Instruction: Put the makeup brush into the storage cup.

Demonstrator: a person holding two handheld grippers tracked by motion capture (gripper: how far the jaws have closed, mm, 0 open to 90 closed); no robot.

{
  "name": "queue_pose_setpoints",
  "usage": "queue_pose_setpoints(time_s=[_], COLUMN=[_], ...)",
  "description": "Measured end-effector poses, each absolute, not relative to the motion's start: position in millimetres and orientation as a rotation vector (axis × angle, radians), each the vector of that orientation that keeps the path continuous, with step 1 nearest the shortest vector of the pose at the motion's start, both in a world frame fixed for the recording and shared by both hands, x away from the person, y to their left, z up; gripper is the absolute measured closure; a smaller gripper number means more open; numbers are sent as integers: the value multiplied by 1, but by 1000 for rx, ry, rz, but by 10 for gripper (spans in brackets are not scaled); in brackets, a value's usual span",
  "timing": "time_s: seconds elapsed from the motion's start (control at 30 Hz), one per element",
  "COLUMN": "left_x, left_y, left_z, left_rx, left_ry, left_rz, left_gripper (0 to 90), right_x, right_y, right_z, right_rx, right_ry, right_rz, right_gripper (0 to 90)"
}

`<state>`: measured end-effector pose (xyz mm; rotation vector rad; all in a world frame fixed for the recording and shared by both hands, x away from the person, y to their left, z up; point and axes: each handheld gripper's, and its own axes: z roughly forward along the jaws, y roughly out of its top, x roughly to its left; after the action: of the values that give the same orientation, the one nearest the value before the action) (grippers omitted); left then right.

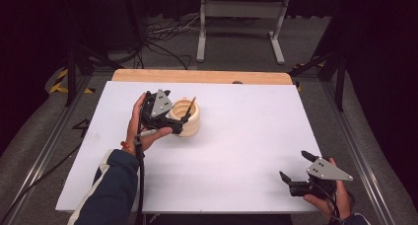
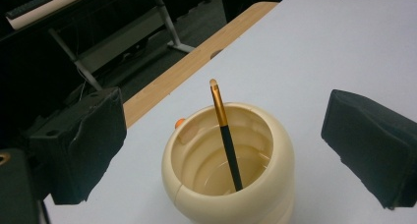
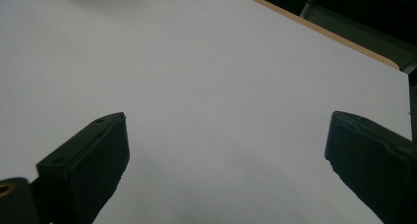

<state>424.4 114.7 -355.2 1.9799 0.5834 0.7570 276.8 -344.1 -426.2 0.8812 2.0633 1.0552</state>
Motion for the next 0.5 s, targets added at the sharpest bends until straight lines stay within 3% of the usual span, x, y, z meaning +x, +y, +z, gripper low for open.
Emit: queue_pose_setpoints(time_s=[0.5], left_x=[411], left_y=[132], left_z=[-349], left_rx=[1966], left_ry=[575], left_rz=[787], left_gripper=[50], right_x=[277], right_y=[-344], right_z=[-426], right_rx=[880], right_ry=[2062], right_rz=[1054], right_gripper=[34])
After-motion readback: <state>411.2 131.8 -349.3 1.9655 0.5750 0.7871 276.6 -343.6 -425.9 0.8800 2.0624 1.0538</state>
